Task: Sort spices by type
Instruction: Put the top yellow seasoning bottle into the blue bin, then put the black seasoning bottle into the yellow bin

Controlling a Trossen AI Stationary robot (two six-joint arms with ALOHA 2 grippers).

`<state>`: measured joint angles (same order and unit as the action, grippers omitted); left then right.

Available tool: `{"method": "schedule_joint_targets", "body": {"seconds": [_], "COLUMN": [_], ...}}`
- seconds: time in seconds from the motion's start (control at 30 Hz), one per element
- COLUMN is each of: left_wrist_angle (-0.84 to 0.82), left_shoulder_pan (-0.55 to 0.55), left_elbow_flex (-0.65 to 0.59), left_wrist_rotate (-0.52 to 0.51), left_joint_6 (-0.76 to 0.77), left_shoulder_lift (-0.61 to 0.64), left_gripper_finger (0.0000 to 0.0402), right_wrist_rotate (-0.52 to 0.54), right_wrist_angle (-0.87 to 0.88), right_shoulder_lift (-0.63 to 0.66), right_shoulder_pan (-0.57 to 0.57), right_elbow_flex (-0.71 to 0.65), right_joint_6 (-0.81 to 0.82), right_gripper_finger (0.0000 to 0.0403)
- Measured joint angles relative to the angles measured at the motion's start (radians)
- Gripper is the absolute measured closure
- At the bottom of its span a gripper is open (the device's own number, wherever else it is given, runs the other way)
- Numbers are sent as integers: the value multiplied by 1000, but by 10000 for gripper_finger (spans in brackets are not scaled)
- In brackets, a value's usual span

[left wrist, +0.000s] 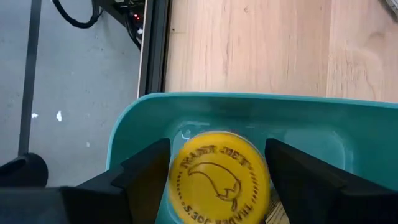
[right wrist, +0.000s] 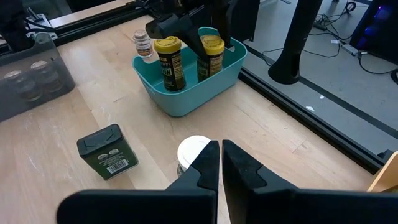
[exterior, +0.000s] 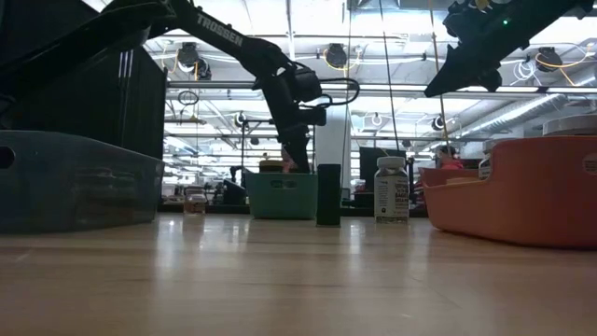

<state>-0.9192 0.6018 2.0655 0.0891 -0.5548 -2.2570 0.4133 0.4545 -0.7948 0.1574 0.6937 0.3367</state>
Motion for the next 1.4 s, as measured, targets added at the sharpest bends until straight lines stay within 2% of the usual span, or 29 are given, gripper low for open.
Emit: {"method": "schedule_joint_targets", "body": {"seconds": [0.2, 0.4, 0.53, 0.73, 0.8, 0.9, 1.0, 1.13, 1.27, 1.4], "left_wrist_angle": [6, -3, -18, -40, -32, -41, -85, -118, -150, -132], "left_shoulder_pan": [0, -8, -18, -30, -37, -56, -102, -218, -359, -481], "left_elbow_flex": [0, 7, 60, 143, 150, 150, 150, 133, 92, -38], "left_wrist_rotate": [-2, -91, -149, -160, -161, -151, -122, -102, -204, -331], "left_joint_6": [24, 24, 23, 26, 52, 169, 264, 288, 288, 342], "left_shoulder_lift": [0, 10, 16, 56, 89, 140, 186, 241, 296, 398], "left_gripper_finger": [130, 128, 128, 128, 128, 128, 128, 127, 127, 127], "right_wrist_rotate": [0, 0, 0, 0, 5, 5, 5, 5, 5, 19], "right_wrist_angle": [0, 0, 0, 0, 0, 0, -7, -22, -25, -104], "right_shoulder_lift": [0, 0, 0, 0, 0, 0, 0, 0, 0, 0], "right_shoulder_pan": [0, 0, 0, 0, 0, 0, 0, -6, -34, -104], "right_elbow_flex": [0, 0, 0, 0, 0, 0, 0, 0, 0, -7], "right_joint_6": [-1, -1, -6, -8, -8, -12, -23, -21, -9, -14], "right_gripper_finger": [403, 403, 403, 403, 403, 403, 403, 403, 403, 403]}}
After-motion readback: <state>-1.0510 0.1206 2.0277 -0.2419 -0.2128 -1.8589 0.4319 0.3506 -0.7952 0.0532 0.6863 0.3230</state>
